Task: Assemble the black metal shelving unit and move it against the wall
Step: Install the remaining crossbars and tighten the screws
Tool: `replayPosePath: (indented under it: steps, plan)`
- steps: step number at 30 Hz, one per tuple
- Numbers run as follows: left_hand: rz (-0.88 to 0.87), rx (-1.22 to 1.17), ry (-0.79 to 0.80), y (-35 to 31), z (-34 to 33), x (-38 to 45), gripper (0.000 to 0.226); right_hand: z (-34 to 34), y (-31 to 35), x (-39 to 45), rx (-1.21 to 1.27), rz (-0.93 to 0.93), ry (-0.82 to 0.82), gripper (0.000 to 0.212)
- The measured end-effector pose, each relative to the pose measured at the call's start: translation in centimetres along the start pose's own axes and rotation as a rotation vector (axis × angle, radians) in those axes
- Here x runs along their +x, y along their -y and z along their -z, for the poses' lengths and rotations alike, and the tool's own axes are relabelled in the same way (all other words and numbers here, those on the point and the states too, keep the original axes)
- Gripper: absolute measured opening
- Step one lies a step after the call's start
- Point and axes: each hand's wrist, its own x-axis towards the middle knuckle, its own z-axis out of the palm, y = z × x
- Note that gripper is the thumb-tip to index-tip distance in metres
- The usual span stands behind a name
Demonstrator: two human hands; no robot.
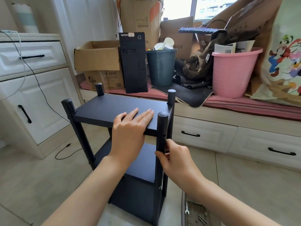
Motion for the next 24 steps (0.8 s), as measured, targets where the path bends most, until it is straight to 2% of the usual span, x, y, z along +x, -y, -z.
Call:
replayPosePath:
  steps: [3,5,6,8,10,14,16,18,21,24]
  plan:
    - [-0.001,-0.010,-0.002,0.0,0.1,-0.1,0.059,1.1,-0.1,0.5,0.001,-0.039,0.122,0.014]
    - [-0.005,-0.008,-0.004,0.1,0.1,-0.2,0.060,3.3,-0.1,1.4,0.048,-0.052,0.215,0.022]
    - [-0.005,-0.013,-0.007,0.2,0.1,-0.2,0.060,4.6,-0.2,2.0,0.142,-0.063,0.187,0.030]
    - [0.004,-0.022,-0.016,0.2,0.1,-0.2,0.060,6.9,-0.4,4.1,0.359,-0.136,0.008,0.034]
    - [0.002,-0.025,-0.018,0.1,0.1,-0.2,0.059,8.0,-0.7,6.8,0.346,-0.209,-0.102,0.031]
    - [0.004,-0.028,-0.016,0.1,0.2,-0.2,0.059,7.8,0.2,11.7,0.533,-0.570,0.044,0.052]
    - [0.004,-0.034,-0.018,0.1,0.1,-0.2,0.059,7.7,0.7,13.7,0.449,-0.622,0.075,0.067]
    - [0.001,-0.038,-0.017,0.1,0.1,-0.1,0.058,7.6,1.0,15.6,0.260,-0.573,0.038,0.080]
    - [0.009,-0.042,-0.010,0.1,0.1,-0.1,0.058,7.4,1.8,17.7,0.286,-0.521,0.133,0.075]
    - [0.005,-0.050,-0.003,0.2,0.2,0.0,0.059,7.3,1.9,18.6,0.351,-0.575,0.268,0.062]
